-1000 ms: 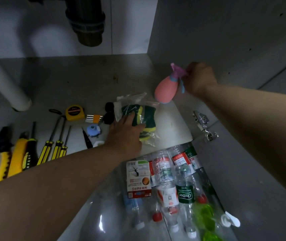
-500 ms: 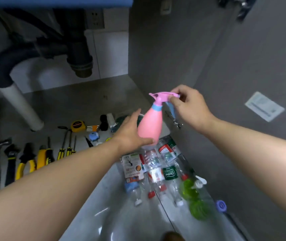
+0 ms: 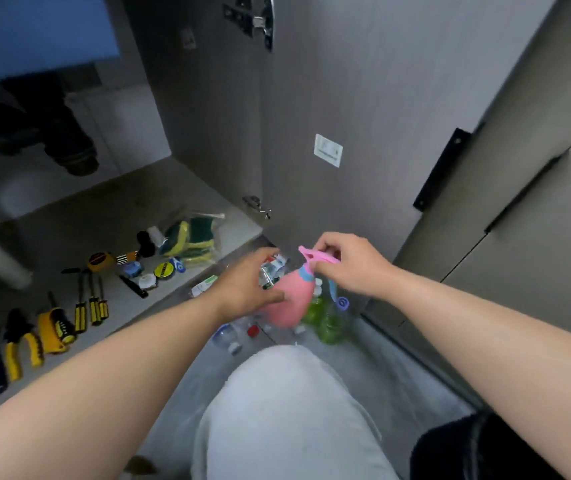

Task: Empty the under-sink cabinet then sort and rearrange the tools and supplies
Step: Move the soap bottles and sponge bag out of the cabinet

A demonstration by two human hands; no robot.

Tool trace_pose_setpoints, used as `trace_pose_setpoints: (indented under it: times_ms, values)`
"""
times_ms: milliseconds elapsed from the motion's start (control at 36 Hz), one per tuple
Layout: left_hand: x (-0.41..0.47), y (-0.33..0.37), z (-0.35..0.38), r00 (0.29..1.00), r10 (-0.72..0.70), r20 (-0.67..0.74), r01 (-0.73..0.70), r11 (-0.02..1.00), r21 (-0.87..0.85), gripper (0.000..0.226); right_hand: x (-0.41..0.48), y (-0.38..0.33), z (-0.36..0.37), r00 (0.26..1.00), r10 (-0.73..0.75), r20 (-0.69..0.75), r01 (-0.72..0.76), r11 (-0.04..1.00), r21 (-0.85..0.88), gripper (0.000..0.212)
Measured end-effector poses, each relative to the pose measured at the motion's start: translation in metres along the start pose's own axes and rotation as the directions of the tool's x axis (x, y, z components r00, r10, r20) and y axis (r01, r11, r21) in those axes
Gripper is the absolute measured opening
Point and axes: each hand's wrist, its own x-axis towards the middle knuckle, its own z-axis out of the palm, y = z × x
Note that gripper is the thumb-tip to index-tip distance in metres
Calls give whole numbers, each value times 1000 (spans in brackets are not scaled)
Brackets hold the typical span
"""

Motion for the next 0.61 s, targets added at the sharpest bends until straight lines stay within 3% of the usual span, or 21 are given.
trace_pose_setpoints:
  times_ms: [111, 194, 361, 500, 611]
  values:
    - [1, -3, 0, 1000, -2, -22, 5, 991, 137, 50, -18, 38, 24, 991, 116, 61, -102, 974, -200, 14]
    - [3, -14, -2, 1000, -4, -14, 7, 982, 191, 34, -20, 65, 48, 974, 209, 91, -169, 930, -327, 17]
    - [-1, -49, 0, 997, -64, 36, 55, 973, 225, 25, -16, 103, 104, 959, 265, 98, -186, 853, -488, 27]
    - [-1, -78, 5, 988, -122, 92, 99, 969, 227, 20, -5, 113, 134, 963, 263, 55, -208, 858, -470, 31]
    - [2, -93, 8, 981, -160, 108, 132, 964, 229, 18, 4, 113, 143, 962, 266, 58, -211, 863, -459, 20]
